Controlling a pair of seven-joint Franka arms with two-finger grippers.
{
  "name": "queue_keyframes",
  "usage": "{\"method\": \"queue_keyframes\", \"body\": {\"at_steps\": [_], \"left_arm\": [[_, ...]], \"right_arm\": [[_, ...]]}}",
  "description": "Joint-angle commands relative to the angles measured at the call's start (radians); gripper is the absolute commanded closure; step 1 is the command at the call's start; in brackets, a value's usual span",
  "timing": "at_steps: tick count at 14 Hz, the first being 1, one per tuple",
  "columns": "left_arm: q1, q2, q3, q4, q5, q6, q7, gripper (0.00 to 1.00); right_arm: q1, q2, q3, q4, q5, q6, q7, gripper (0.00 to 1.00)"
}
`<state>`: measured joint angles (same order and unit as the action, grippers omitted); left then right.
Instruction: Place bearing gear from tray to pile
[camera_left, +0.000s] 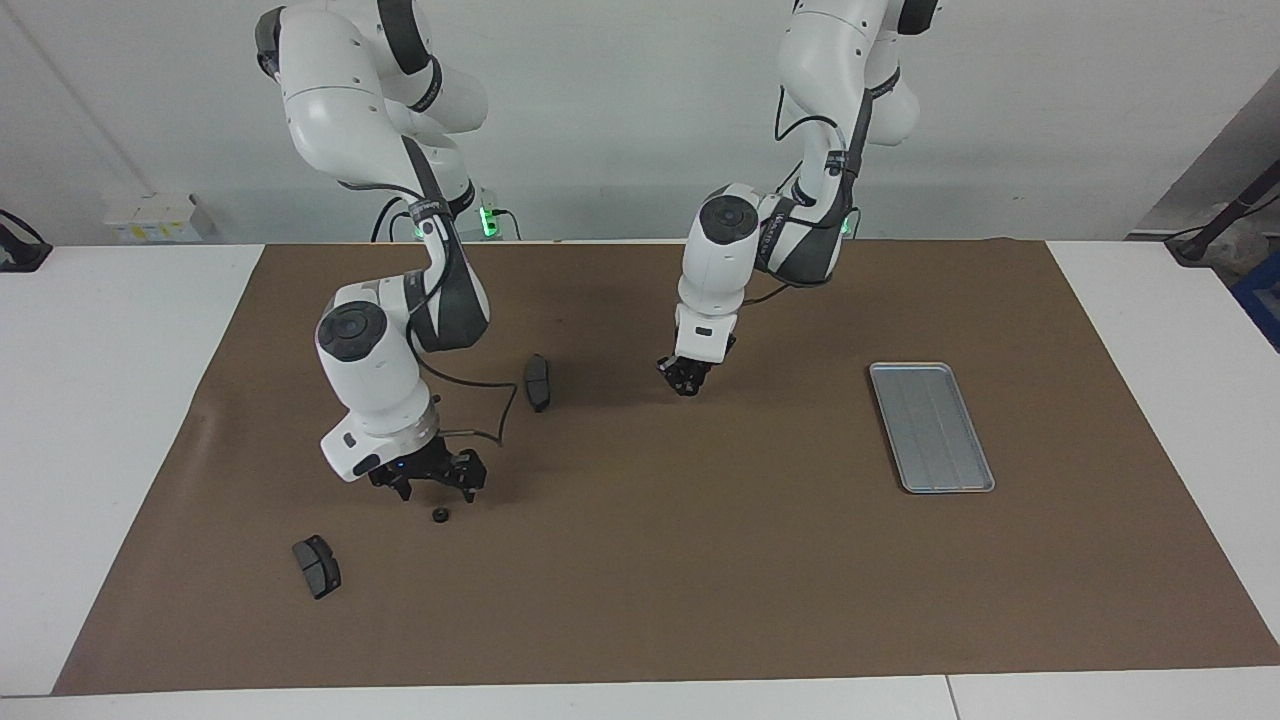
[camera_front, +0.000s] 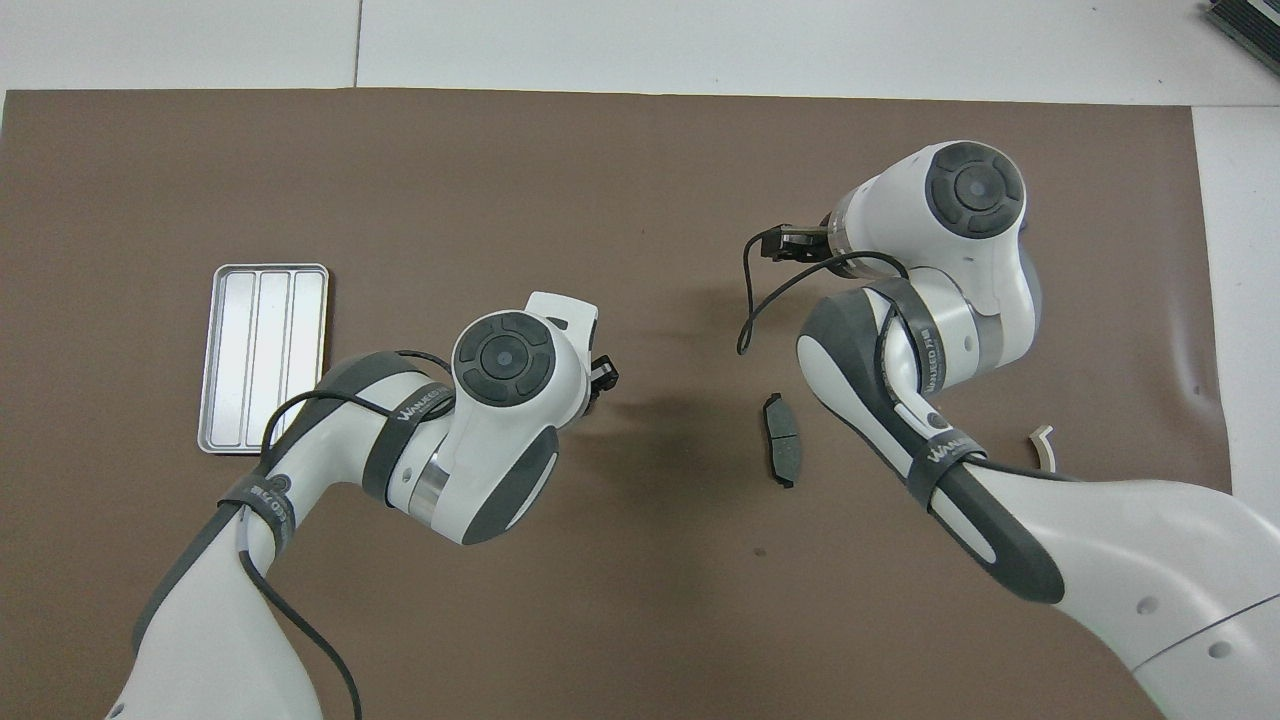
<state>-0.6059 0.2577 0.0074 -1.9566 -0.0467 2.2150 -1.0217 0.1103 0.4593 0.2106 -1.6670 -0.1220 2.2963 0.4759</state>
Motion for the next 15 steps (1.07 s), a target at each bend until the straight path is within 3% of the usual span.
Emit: {"method": "queue_keyframes", "body": {"at_steps": [1,5,9,12,15], "left_arm": [[0.127,-0.092,0.005,0.013,-0.01,-0.115,0.16,0.32],[0.343,-0.184,0.008,0.05,-0.01,-0.277,0.444,0.32],[0.529,-0.204,0.011,0.102,-0.009,-0.396,0.751,0.32],[0.587,-0.224,0.011,0.113,0.001,-0.394,0.839,0.29],[0.606,-0.221,0.011,0.213,0.001,-0.446,0.848,0.22]], "right_arm": [[0.073,-0.016,0.0,-0.007,0.022,-0.011,0.1,0.0],[0.193,-0.008,0.0,-0.007,0.019,0.012,0.206,0.0],[0.345,0.047,-0.004,0.035,-0.034,0.023,0.361,0.0],[0.414,0.079,-0.004,0.035,-0.094,0.023,0.429,0.0],[0.431,0.108,-0.004,0.03,-0.155,0.048,0.46,0.0]]}}
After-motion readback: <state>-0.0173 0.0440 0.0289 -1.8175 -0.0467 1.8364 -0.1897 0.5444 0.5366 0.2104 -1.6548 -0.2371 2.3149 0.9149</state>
